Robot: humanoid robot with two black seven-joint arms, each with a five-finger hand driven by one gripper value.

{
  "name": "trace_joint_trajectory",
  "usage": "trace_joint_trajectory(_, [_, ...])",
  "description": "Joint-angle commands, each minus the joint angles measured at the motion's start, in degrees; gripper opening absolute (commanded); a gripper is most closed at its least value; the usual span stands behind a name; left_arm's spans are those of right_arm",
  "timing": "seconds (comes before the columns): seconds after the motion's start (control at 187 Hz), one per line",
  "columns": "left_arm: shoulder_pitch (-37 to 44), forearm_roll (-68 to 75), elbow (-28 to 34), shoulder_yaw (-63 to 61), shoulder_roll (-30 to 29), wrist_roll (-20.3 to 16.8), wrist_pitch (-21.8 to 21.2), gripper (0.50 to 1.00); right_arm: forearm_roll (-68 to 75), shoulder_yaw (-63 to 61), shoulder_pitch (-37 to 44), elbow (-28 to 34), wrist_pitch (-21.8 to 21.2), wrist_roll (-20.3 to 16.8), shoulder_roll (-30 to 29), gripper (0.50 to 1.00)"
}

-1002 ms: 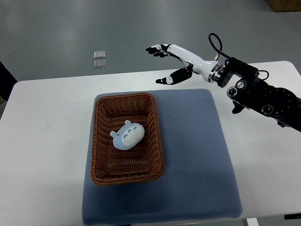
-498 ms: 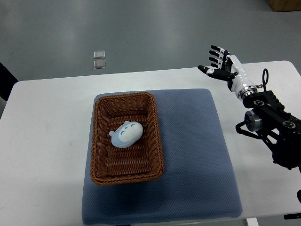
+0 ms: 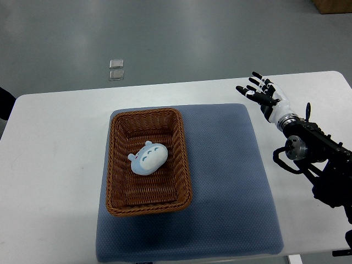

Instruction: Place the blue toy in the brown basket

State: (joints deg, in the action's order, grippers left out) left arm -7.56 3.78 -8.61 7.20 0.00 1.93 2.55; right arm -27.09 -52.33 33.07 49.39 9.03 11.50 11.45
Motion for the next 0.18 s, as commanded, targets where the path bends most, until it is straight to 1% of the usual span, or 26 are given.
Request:
trace_joint_trajectory(0.0, [0.0,0.0,0.0,0.1,0.0,0.0,0.0,1.0,-0.1,0.0,0.0,-0.1,-0.1,1.0,0.2,0.913])
trace_joint_trajectory(0.177, [0.0,0.0,0.0,0.1,0.0,0.0,0.0,1.0,-0.2,0.0,0.2,0.0,-0.1,1.0,0.7,0.913])
